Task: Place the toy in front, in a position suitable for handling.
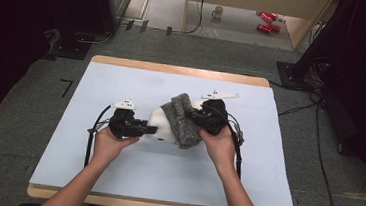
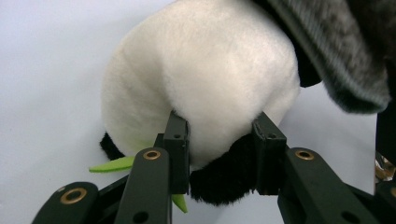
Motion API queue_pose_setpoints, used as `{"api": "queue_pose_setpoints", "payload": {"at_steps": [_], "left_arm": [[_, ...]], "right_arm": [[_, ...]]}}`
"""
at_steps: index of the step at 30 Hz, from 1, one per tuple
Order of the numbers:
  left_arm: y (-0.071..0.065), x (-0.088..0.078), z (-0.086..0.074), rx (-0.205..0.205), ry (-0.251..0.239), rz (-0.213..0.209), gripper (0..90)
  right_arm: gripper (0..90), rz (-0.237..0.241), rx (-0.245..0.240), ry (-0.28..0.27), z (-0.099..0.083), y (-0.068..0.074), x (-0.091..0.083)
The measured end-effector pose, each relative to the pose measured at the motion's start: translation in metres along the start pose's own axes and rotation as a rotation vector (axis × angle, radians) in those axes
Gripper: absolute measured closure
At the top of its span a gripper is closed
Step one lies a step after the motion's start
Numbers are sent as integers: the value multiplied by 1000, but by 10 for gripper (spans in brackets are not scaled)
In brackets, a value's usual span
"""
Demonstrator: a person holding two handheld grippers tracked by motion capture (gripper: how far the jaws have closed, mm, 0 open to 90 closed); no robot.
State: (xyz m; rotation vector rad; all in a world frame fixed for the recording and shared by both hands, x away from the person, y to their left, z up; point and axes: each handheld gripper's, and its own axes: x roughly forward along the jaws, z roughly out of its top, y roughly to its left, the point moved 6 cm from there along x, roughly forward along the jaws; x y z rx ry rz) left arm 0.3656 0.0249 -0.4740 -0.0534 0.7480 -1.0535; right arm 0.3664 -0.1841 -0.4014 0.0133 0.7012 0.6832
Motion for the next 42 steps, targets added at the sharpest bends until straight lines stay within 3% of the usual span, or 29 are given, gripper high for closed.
{"api": "queue_pose_setpoints", "payload": {"at_steps": [11, 18, 20, 23, 29, 33, 40, 42], "left_arm": [[2, -2, 1, 12, 12, 6, 653], [11, -8, 1, 51, 35, 30, 654], [13, -9, 1, 44, 33, 27, 654], [14, -8, 1, 45, 31, 23, 653], [15, -8, 1, 36, 26, 13, 651], [15, -8, 1, 31, 23, 11, 650], [17, -9, 1, 17, 22, 3, 650], [17, -9, 1, 15, 21, 0, 650]], "right_arm": [[820, -45, 83, -69, 3, -35, -19], [821, -86, 124, -73, -5, -55, -20], [822, -95, 135, -71, -8, -60, -19], [822, -114, 149, -62, -14, -69, -17], [822, -109, 188, -48, -25, -81, -11], [822, -135, 183, -28, -29, -87, -9], [821, -201, 194, 58, -44, -102, -3], [821, -207, 197, 56, -44, -104, -6]]}}
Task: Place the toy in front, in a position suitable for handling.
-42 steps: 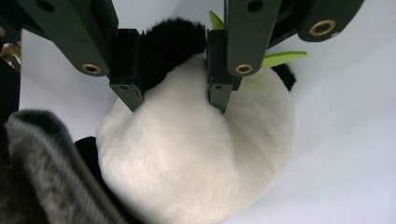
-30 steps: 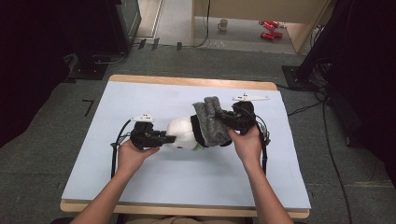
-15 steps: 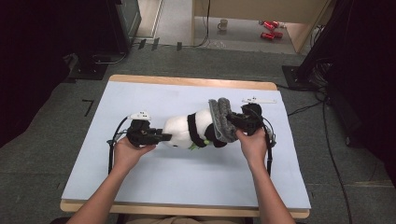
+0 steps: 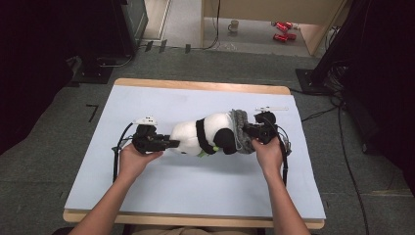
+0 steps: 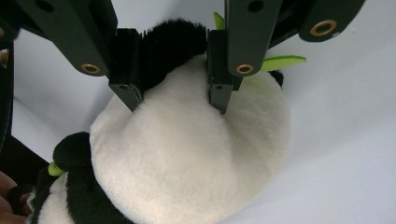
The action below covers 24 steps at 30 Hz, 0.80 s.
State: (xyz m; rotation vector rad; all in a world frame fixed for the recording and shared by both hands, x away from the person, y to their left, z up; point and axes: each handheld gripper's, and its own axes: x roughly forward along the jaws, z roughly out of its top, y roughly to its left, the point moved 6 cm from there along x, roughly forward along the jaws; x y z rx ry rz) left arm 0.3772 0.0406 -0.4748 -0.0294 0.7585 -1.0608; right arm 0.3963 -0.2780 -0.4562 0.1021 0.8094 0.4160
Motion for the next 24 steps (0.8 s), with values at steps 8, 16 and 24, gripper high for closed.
{"api": "queue_pose_setpoints", "payload": {"at_steps": [8, 16, 24], "left_arm": [[0, 0, 0, -11, -2, -12, 652], [-3, -1, 1, -26, -3, -37, 655], [-9, -12, 5, -47, -4, -89, 664]], "right_arm": [[821, 22, -22, -109, 23, 11, -38], [821, 106, -68, -164, 41, 42, -67], [820, 207, -153, -209, 55, 87, -98]]}}
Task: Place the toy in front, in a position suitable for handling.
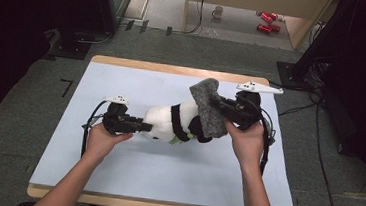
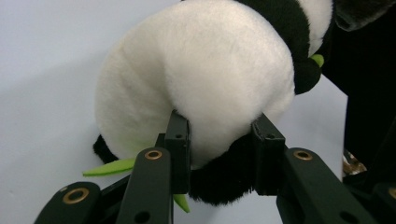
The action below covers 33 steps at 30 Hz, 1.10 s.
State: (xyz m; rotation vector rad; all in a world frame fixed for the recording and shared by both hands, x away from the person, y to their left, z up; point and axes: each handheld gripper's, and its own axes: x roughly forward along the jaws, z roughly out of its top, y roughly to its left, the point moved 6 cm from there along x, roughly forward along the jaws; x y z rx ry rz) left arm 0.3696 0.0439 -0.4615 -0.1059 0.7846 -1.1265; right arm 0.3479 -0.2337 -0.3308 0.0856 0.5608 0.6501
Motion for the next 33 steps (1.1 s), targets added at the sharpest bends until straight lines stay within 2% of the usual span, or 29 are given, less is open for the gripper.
{"api": "queue_pose_setpoints", "payload": {"at_steps": [3, 4, 6, 8, 12, 14, 18, 21, 24, 28, 30, 33], "left_arm": [[-4, -6, 1, -8, 13, -19, 663], [-5, -8, 1, 2, 16, -16, 663], [-7, -9, 1, 15, 15, -5, 661], [-5, -9, 0, 18, 15, 4, 659], [-1, -6, -1, 8, 10, 16, 655], [2, -5, -2, 11, 11, 22, 652], [5, -1, -4, 22, 13, 45, 639], [6, 0, -4, 39, -6, 55, 601], [4, 0, -5, 83, -23, 65, 510], [6, -3, -6, 115, -63, 58, 428], [7, -6, -6, 153, -99, 68, 409], [9, -11, -8, 183, -124, 90, 371]], "right_arm": [[820, 53, -27, -11, 6, 20, -5], [820, 67, -40, -14, 8, 25, -5], [820, 98, -56, -2, 7, 35, -2], [820, 103, -57, 27, 1, 39, 6], [820, 80, -49, 105, -17, 30, 31], [820, 53, -50, 139, -26, 24, 41], [820, 0, -72, 169, -36, 17, 52], [820, -35, -104, 173, -40, 14, 58], [821, -61, -118, 164, -43, 9, 61], [821, -69, -109, 154, -44, 4, 63], [820, -71, -106, 148, -44, 1, 65], [820, -70, -83, 140, -43, -6, 67]]}}
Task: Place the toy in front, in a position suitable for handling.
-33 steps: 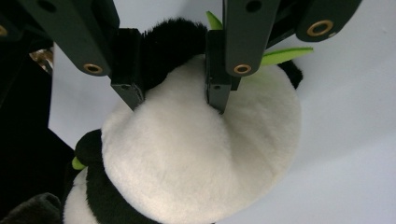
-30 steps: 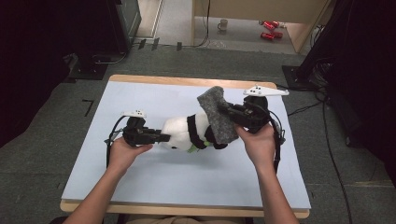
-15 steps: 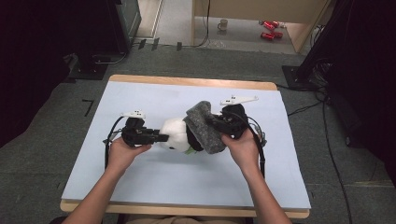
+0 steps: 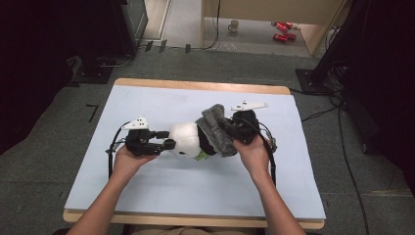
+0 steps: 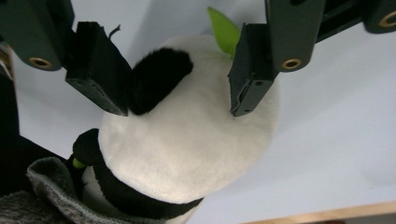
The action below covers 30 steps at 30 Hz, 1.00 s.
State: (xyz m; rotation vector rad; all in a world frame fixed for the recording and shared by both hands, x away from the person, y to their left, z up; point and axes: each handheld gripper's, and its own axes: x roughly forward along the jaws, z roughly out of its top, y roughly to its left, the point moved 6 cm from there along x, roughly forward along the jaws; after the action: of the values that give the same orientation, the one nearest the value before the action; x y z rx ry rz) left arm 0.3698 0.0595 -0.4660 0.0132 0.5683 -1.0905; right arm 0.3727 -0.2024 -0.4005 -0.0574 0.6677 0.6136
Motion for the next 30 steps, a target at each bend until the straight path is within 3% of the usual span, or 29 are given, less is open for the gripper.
{"api": "queue_pose_setpoints", "payload": {"at_steps": [3, 8, 14, 18, 23, 28, 30], "left_arm": [[3, -1, -4, 8, -5, 8, 342], [2, 8, -11, 21, 26, 20, 311], [7, 19, -13, 21, 3, 13, 291], [9, 27, -16, 55, 7, 34, 260], [8, 38, -20, 113, 13, 93, 217], [11, 41, -21, 93, -27, 84, 241], [11, 42, -21, 93, -33, 70, 298]], "right_arm": [[820, 16, 30, -8, 1, -6, 2], [820, 16, 48, -17, 4, -13, 8], [820, 21, 61, -22, 8, -20, 13], [819, 23, 68, -22, 11, -24, 16], [818, 22, 80, -26, 12, -28, 18], [816, 11, 80, -37, 13, -29, 18], [819, 18, 99, -40, 13, -29, 16]]}}
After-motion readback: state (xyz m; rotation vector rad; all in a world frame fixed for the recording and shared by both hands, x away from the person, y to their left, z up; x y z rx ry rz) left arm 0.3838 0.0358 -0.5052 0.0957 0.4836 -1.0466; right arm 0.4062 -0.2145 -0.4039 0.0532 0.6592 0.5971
